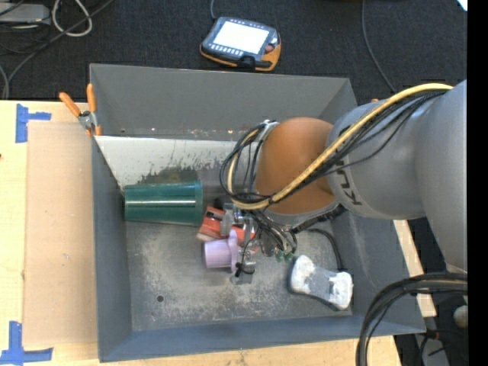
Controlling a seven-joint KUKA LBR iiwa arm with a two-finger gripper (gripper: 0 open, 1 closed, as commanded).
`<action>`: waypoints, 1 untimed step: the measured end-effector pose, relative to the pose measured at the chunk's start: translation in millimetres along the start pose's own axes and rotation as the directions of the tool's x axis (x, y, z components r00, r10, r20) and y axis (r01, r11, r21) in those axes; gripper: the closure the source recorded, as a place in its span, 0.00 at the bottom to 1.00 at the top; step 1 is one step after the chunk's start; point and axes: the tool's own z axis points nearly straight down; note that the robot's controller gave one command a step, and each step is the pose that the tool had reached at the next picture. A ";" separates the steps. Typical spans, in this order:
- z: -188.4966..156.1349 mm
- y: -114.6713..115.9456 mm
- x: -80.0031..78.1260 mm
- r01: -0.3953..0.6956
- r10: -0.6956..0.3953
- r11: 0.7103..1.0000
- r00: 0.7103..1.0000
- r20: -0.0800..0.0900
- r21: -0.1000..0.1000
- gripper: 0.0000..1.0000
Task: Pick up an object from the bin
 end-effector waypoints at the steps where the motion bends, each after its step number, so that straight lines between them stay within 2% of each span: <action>1: 49.9 -7.8 -5.9 0.200 -0.200 0.980 0.980 -0.020 0.004 0.00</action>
Offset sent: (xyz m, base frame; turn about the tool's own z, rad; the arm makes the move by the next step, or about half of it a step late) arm 0.0196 -0.0059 -0.0521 0.1606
